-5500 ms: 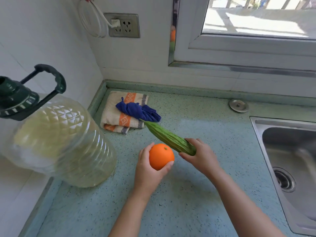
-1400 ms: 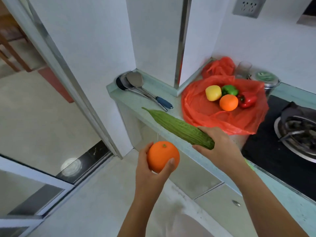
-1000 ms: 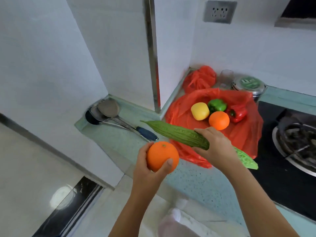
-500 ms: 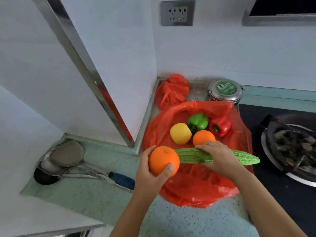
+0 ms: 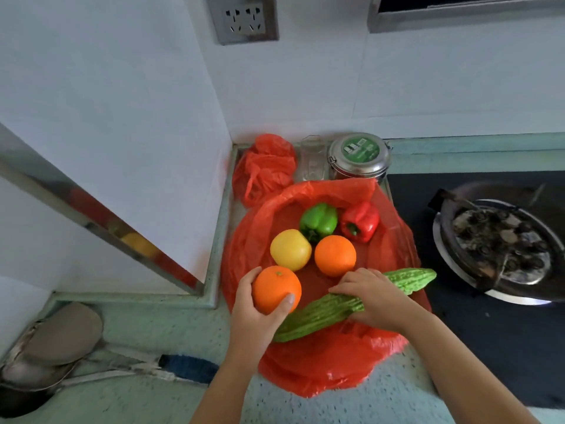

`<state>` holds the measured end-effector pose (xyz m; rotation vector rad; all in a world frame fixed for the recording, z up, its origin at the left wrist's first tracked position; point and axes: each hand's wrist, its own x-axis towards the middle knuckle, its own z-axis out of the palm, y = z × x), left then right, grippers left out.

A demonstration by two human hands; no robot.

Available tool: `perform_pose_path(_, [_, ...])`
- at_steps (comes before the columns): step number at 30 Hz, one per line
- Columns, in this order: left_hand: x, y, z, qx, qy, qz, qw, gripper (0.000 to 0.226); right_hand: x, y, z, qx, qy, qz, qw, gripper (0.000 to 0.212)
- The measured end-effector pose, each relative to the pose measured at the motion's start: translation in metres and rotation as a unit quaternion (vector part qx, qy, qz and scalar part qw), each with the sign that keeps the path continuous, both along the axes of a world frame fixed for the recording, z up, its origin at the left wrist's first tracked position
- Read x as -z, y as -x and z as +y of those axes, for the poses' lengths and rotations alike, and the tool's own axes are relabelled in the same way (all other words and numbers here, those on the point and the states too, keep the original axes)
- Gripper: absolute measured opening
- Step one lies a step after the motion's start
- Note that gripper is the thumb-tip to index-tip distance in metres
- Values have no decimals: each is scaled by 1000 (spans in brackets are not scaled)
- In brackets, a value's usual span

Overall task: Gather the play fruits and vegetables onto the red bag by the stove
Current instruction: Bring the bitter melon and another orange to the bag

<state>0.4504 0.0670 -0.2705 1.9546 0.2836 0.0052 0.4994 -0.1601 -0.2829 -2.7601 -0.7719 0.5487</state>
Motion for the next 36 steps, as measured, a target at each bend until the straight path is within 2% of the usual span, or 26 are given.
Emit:
perform_pose_path(5, [18, -13, -1, 9, -40, 12, 999, 69, -2, -4, 1, 1, 9, 43, 999, 60])
perform_pose_path(12, [32, -25, -6, 37, -62, 24, 997, 71, -4, -4, -2, 37, -33, 63, 997, 57])
perform_pose_path(19, [40, -32, -15, 40, -52, 33, 997, 74, 8, 5, -3, 128, -151, -25, 980, 50])
perform_pose_path(22, [40, -36, -22, 46, -47, 24, 998, 75, 16, 12, -1, 151, -184, -94, 967, 48])
perform_pose_path(26, [39, -39, -29, 57, -39, 21, 997, 80, 21, 20, 1, 184, -199, -125, 955, 46])
perform_pose_path(36, [39, -39, -29, 124, -91, 5, 988, 90, 19, 24, -3, 224, -195, -139, 945, 43])
